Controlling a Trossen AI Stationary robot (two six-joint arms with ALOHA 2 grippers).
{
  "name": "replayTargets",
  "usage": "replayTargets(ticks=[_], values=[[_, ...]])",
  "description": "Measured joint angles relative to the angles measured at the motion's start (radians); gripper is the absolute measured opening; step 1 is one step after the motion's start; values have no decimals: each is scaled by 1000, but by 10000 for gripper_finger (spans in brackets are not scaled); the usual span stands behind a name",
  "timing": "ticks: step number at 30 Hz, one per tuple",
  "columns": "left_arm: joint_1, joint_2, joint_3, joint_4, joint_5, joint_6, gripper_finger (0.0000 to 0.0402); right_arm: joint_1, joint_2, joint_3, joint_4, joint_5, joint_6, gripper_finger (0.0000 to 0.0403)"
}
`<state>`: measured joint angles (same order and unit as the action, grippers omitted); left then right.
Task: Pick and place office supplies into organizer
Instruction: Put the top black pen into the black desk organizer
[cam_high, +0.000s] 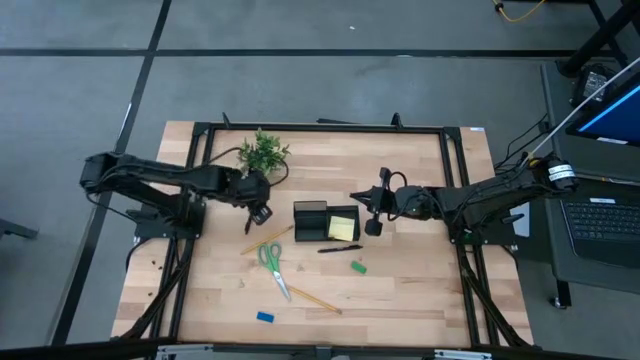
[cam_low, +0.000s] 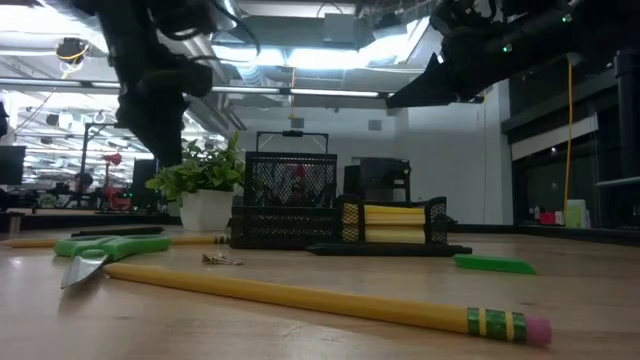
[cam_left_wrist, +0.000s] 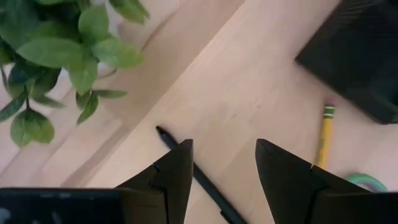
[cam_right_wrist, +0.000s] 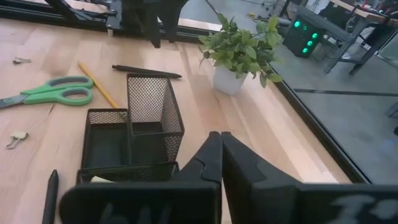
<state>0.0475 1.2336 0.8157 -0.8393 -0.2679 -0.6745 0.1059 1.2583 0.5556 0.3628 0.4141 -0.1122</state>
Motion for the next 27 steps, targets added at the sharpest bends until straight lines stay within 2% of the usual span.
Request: replayTargets(ticks=[5,13,19,27], values=[[15,91,35,-75,-2,-153,168,1,0,0,-7,0,4,7],[50,173,5,-78,-29,-272,168,1,0,0,-40,0,6,7],[76,205,-27,-60,1,-286,168,1,0,0,-46,0,6,7],[105,207,-109,87,80,-266,168,1,0,0,-49,0,6,7]])
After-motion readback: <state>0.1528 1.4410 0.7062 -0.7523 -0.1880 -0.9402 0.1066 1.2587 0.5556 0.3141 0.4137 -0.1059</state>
